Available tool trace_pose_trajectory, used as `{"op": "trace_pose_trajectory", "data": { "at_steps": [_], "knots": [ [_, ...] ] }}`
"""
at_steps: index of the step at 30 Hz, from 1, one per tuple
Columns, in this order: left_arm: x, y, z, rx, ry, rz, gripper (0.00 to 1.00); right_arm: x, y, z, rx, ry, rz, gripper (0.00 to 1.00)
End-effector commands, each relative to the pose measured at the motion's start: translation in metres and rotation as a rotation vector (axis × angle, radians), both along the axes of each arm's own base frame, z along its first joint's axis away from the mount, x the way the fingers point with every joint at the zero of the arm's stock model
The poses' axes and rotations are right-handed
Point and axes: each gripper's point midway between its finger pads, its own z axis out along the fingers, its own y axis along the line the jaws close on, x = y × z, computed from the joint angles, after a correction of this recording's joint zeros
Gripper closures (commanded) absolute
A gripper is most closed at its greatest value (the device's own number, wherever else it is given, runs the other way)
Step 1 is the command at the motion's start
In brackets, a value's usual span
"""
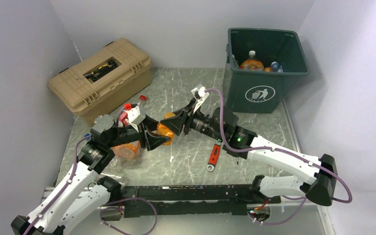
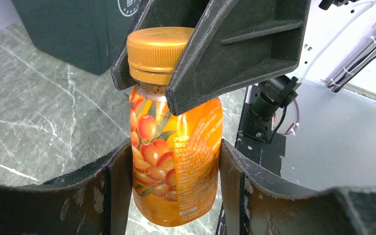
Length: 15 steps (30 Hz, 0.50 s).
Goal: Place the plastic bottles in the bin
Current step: Pick up the plastic bottle at the center of the board.
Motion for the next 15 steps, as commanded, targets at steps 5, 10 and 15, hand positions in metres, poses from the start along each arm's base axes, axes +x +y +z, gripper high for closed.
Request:
{"op": "trace_pose_trajectory", "data": {
  "at_steps": [5, 10, 15],
  "knots": [
    [0.0, 0.001, 0.022, -0.024, -0.064, 0.02, 0.06, -0.005, -0.007, 0.03, 0.074, -0.031, -0.007, 1.0],
    [0.005, 0.005, 0.023, -0.032, -0.056, 0.069, 0.01, -0.004, -0.018, 0.041, 0.056, -0.056, -0.036, 1.0],
    [0.011, 0.015, 0.03, -0.044, -0.097, 0.153, 0.0, 0.011, -0.068, 0.094, -0.028, -0.181, -0.231, 1.0]
  ]
}}
